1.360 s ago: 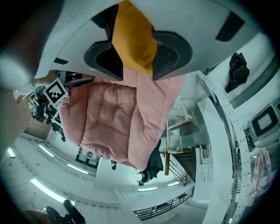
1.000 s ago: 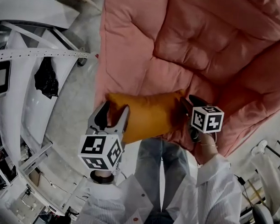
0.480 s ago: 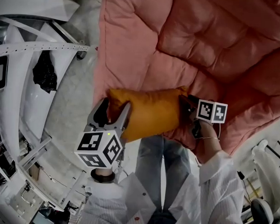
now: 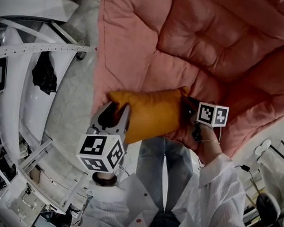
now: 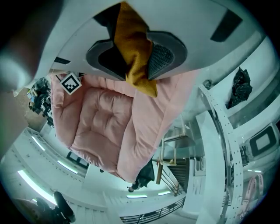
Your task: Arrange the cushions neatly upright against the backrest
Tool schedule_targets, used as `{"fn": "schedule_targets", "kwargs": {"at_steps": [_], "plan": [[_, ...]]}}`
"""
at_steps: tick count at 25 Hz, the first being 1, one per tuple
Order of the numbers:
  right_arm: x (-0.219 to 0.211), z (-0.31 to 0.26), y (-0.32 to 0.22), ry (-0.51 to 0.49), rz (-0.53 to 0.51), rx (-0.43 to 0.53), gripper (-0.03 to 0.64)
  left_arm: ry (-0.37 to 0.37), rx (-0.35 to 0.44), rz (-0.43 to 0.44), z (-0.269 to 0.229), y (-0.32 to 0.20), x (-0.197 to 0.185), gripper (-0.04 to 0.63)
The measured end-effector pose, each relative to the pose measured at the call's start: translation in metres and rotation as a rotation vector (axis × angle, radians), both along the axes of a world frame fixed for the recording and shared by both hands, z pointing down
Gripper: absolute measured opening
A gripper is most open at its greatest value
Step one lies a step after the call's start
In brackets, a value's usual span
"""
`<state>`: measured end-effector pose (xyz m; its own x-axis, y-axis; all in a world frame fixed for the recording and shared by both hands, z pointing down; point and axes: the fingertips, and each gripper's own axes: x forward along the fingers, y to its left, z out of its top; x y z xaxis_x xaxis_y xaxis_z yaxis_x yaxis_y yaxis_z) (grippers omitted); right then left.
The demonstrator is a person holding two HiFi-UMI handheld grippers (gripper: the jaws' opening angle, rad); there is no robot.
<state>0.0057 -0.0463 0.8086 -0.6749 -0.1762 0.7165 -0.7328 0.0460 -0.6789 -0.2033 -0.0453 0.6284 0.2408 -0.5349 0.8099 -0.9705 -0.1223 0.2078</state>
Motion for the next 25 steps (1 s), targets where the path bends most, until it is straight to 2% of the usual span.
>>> {"fn": "schedule_targets", "kwargs": {"at_steps": [7, 12, 17, 21, 25], "plan": [[0.004, -0.021, 0.003, 0.050, -0.023, 0.044, 0.043, 0.009, -0.024, -0.006, -0.005, 0.005, -0.007, 0.153], [0.020, -0.046, -0.006, 0.076, 0.005, 0.100, 0.040, 0.005, -0.027, 0.006, -0.016, 0.006, -0.003, 0.141], [0.042, -0.084, -0.018, 0.080, 0.111, 0.159, 0.038, 0.004, 0.006, 0.037, -0.030, -0.010, 0.007, 0.132], [0.075, -0.122, -0.035, 0.110, 0.198, 0.241, 0.037, 0.023, 0.032, 0.066, -0.038, -0.029, 0.024, 0.126], [0.106, -0.156, -0.046, 0.151, 0.243, 0.312, 0.037, 0.044, 0.036, 0.106, -0.040, -0.046, 0.046, 0.123]]}}
